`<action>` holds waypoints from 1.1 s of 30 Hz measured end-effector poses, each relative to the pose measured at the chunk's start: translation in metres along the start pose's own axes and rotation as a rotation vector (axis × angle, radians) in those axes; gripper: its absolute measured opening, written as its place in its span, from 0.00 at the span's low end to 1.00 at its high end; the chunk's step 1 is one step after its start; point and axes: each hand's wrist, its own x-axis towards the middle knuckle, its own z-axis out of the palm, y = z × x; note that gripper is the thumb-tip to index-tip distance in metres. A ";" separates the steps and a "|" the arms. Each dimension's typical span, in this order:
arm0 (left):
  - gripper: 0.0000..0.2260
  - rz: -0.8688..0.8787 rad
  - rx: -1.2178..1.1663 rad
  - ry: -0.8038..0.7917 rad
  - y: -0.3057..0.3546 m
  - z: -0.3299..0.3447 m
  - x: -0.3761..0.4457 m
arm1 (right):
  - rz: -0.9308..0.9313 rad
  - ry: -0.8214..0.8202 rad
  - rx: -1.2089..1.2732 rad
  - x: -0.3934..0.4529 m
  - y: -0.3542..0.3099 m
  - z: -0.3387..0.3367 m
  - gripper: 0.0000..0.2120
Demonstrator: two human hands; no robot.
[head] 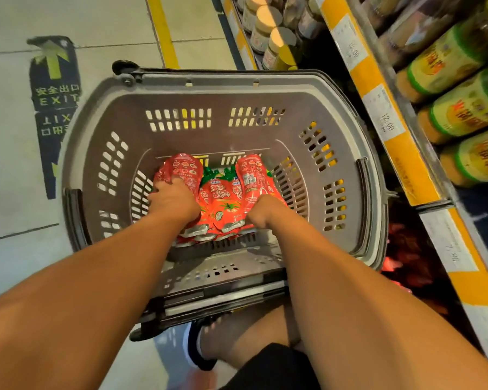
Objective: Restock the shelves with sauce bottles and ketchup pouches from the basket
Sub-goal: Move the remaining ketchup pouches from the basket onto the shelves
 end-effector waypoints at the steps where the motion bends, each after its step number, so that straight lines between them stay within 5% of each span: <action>1: 0.38 0.004 0.010 0.015 0.000 0.001 0.000 | 0.015 0.003 0.012 0.002 -0.001 0.000 0.03; 7: 0.37 0.013 -0.009 0.065 0.002 0.000 -0.001 | 0.090 0.057 0.293 0.015 -0.007 0.006 0.14; 13: 0.34 0.079 -0.267 0.072 0.008 -0.001 -0.003 | 0.208 0.147 0.289 0.023 -0.002 0.010 0.27; 21: 0.23 0.269 -0.481 -0.098 0.019 0.003 -0.008 | 0.270 0.037 0.759 0.027 0.004 0.003 0.30; 28: 0.43 0.440 -0.366 -0.273 0.025 0.008 -0.016 | 0.260 0.149 0.295 0.031 0.006 0.008 0.33; 33: 0.35 0.496 -0.134 -0.120 0.027 0.014 -0.016 | 0.208 0.147 0.421 0.033 0.013 0.002 0.29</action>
